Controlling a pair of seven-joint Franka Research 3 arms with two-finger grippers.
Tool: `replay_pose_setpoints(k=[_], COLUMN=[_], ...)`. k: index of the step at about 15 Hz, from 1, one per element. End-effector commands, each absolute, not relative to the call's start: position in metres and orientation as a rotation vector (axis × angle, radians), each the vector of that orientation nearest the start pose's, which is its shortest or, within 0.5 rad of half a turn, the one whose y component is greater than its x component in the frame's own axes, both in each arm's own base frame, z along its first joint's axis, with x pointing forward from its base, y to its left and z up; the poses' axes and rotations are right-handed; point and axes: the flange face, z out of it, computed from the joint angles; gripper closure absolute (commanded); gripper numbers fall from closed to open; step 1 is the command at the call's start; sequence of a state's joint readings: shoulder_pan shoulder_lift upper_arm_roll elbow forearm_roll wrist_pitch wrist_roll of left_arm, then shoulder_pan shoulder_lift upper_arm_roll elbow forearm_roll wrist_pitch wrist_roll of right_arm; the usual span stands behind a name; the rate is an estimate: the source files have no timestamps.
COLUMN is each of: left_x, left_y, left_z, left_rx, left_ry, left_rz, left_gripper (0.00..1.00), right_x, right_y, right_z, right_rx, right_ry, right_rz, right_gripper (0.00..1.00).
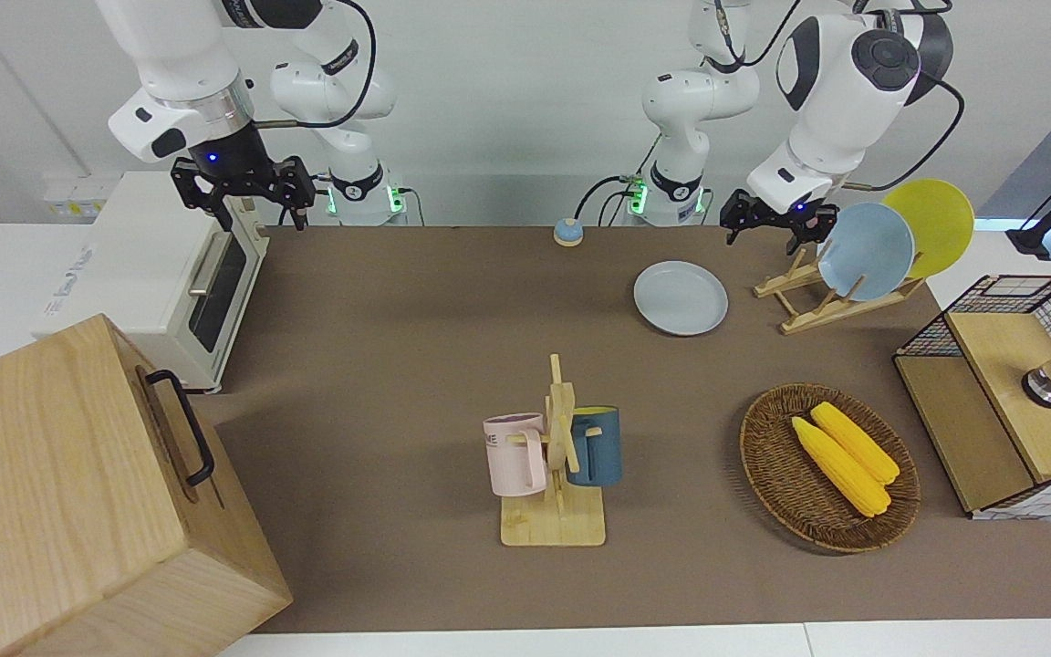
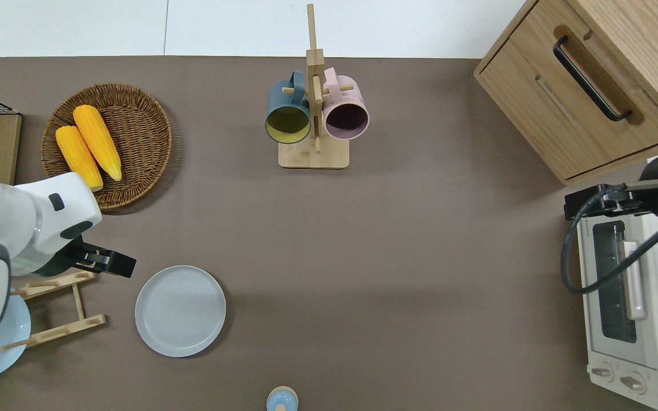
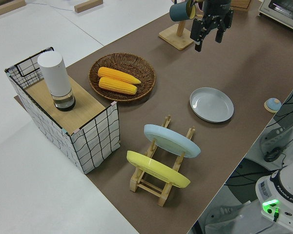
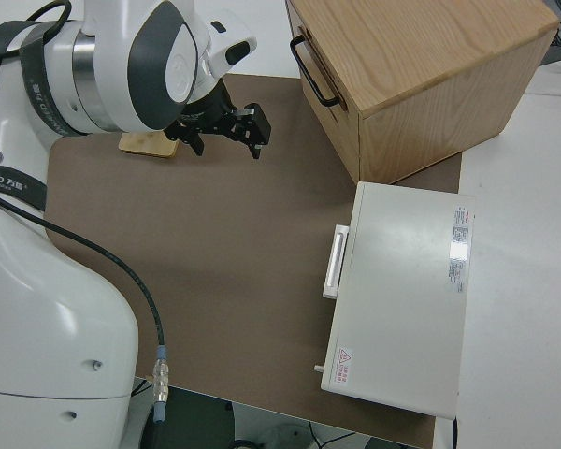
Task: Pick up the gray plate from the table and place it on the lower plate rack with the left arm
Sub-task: 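Move the left gripper toward the edge of the gray plate, then lower the left gripper onto the gray plate rim and grasp it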
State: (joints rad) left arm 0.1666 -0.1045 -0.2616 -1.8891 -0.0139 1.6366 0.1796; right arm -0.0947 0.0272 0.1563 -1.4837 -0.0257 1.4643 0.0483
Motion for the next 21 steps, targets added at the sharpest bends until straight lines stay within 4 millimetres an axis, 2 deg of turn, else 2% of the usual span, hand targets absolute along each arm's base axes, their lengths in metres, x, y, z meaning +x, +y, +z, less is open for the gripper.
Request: replay_pose_setpoints(k=[1, 4, 7, 9, 13, 21], left_x=[0.485, 0.48, 0.468, 0.462, 0.454, 0.444], left_y=[-0.049, -0.047, -0.043, -0.039, -0.024, -0.022], left_z=[0.486, 0.455, 0.408, 0.387, 0.35, 0.294], left_rx=[-3.095, -3.093, -3.09, -3.089, -3.083, -3.099], left_ry=[0.41, 0.423, 0.437, 0.44, 0.478, 0.48], left_rz=[0.169, 0.155, 0.112, 0.081, 0.026, -0.012], left_gripper=[0.0, 0.0, 0.0, 0.0, 0.01, 0.01], right_x=[0.551, 0.551, 0.551, 0.551, 0.551, 0.551], right_y=[0.031, 0.031, 0.031, 0.031, 0.031, 0.031], right_z=[0.644, 0.644, 0.644, 0.644, 0.644, 0.644], right_rx=[-3.162, -3.162, -3.162, -3.162, -3.162, -3.162], right_ry=[-0.014, -0.014, -0.014, -0.014, -0.014, -0.014], right_rz=[0.063, 0.063, 0.063, 0.063, 0.063, 0.066], right_gripper=[0.017, 0.017, 0.017, 0.017, 0.017, 0.017])
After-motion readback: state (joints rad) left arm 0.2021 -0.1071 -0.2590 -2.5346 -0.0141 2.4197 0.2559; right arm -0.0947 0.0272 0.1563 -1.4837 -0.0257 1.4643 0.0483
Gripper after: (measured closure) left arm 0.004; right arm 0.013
